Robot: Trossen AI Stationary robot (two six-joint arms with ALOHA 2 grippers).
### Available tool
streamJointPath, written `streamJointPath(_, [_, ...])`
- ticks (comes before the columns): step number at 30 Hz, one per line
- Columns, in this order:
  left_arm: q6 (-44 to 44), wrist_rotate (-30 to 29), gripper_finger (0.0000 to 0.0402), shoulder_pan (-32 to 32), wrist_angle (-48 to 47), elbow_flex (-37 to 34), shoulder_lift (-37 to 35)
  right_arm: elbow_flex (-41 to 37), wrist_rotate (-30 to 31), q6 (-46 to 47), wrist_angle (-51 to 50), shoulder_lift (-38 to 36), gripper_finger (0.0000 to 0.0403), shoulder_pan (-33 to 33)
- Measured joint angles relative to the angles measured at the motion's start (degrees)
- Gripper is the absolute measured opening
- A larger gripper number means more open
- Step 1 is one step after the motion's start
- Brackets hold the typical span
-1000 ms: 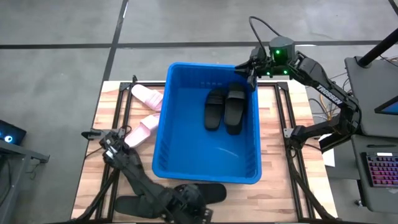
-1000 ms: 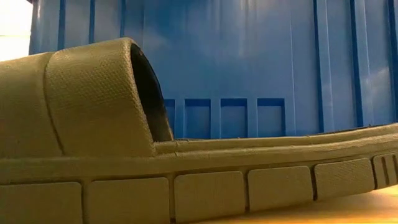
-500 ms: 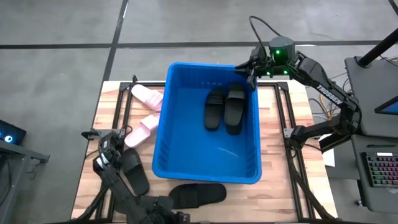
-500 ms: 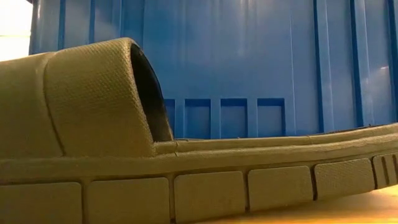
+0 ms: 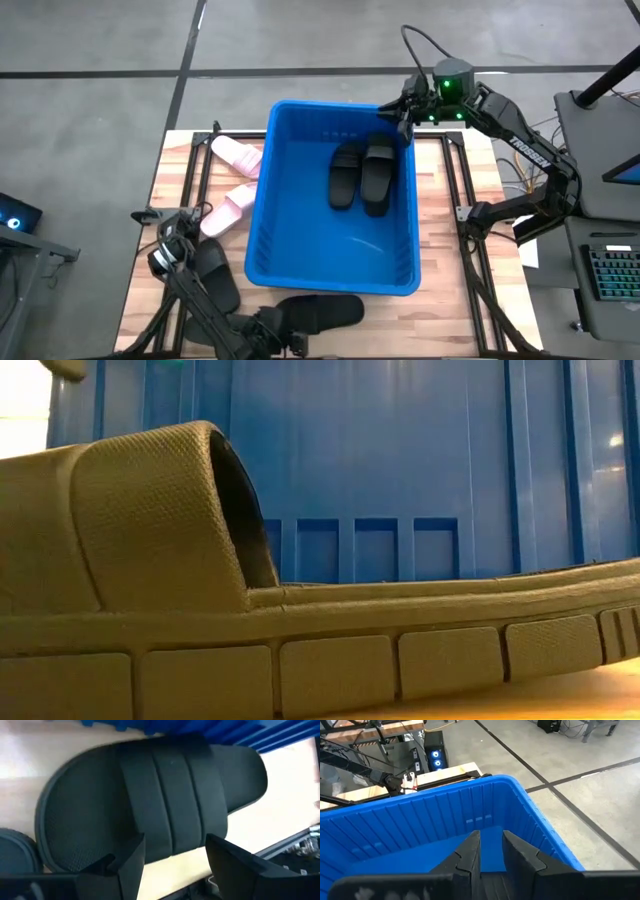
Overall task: Pick and place slides into bin
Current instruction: Put the black slide into the blue bin
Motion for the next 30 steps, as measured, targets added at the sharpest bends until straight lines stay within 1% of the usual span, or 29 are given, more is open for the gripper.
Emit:
streamJointPath(4, [0.0,-0.3,0.0193,-0.3,3.8,-4.6,-1.0,0.0,0.0,2.4,0.0,0.0,0.0071,0.0])
streamJointPath(8, [0.3,-0.2,0.0193,-0.4,9.6,-9.9,-3.0,0.0,0.0,3.2,0.0,0.0,0.0066,0.0])
streamJointPath(13, [0.4,-1.9,0.0193,-0.9,16.9,-16.0,-5.1,0.5,0.0,3.8,0.1,0.0,0.0064,0.0])
streamJointPath(20, [3.4,-8.9,0.0193,-0.9,36.9,-25.8,-7.6,1.8,0.0,3.8,0.2,0.0,0.0063,0.0])
streamJointPath(23, [3.5,-9.9,0.0193,-0.9,45.1,-29.5,-7.7,2.2,0.0,3.8,0.3,0.0,0.006,0.0])
streamJointPath(27, [5.0,-10.5,0.0193,-0.9,52.9,-33.1,-7.7,2.7,0.0,3.8,0.3,0.0,0.0059,0.0])
streamJointPath(30, [7.3,-11.3,0.0189,-0.9,55.4,-34.3,-7.8,2.8,0.0,3.8,0.3,0.0,0.0059,0.0])
